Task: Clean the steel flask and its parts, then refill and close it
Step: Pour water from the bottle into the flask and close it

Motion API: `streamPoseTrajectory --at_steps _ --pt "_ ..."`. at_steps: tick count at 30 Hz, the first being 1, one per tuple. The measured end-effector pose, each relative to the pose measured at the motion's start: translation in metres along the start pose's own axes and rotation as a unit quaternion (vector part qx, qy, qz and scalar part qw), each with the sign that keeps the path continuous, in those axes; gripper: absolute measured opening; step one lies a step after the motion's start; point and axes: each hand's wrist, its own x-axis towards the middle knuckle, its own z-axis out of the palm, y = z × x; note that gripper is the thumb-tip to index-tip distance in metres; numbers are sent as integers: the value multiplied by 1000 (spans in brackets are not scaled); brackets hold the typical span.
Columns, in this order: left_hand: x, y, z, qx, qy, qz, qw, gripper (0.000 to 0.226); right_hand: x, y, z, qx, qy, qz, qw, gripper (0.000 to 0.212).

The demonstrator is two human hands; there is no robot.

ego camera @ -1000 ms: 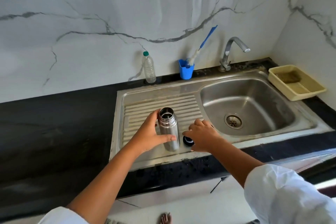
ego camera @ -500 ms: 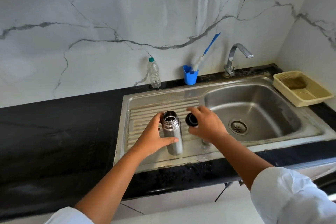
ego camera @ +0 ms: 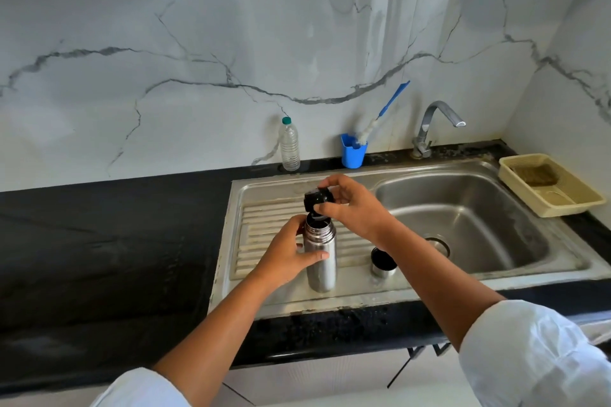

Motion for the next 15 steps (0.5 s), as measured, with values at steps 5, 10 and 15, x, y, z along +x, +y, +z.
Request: streamPoseTrajectory --at_steps 5,10,15 --pt "0 0 1 -7 15 -4 1000 67 -2 -2 -4 -133 -15 8 991 38" --pt "3 -1 1 -19 23 -14 999 70 -2 -7 -6 -231 -53 1 971 48" --pt "3 1 -1 -15 16 -24 999 64 -1 -21 -7 -361 -126 -36 924 68"
